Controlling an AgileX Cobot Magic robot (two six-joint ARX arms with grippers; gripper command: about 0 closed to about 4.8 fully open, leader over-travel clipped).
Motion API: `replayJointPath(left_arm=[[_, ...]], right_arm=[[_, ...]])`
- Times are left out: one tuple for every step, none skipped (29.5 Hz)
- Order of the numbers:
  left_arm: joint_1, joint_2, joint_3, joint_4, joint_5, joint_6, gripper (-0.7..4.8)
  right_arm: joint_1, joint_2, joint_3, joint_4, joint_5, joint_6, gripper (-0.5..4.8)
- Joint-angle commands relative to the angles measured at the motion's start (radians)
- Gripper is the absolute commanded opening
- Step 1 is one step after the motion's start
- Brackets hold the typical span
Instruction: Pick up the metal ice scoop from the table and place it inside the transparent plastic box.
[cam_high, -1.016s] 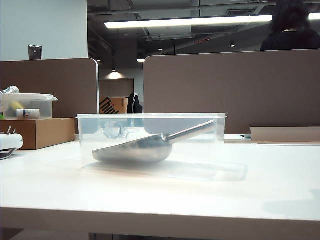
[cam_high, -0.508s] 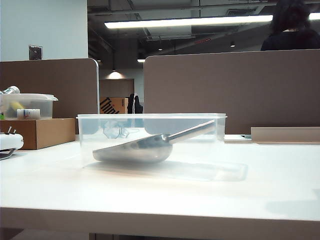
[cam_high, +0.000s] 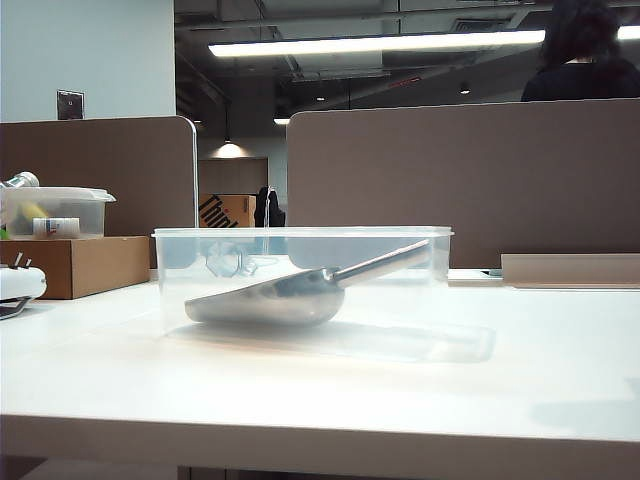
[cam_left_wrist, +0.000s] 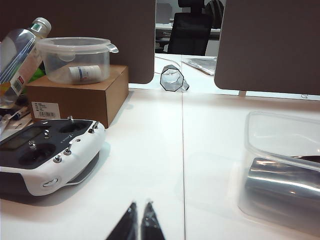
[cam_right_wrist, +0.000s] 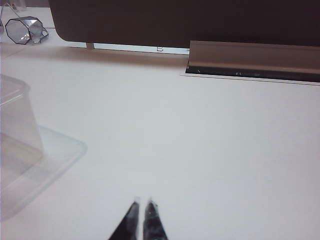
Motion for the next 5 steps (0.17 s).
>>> replayJointPath(left_arm=[[0.001, 0.001, 0.0, 0.012, 0.001, 0.0, 0.21], [0.001, 0.001, 0.0, 0.012, 0.001, 0.0, 0.21], [0.001, 0.001, 0.0, 0.012, 0.001, 0.0, 0.21], [0.001, 0.001, 0.0, 0.012, 0.001, 0.0, 0.21], [0.001, 0.001, 0.0, 0.012, 0.001, 0.0, 0.21]], right_arm=[[0.002, 0.0, -0.005, 0.016, 0.002, -0.002, 0.22], [0.002, 0.0, -0.005, 0.016, 0.002, -0.002, 0.22], [0.002, 0.0, -0.005, 0.016, 0.002, -0.002, 0.22], [0.002, 0.0, -0.005, 0.016, 0.002, -0.002, 0.22], [0.002, 0.0, -0.005, 0.016, 0.002, -0.002, 0.22]])
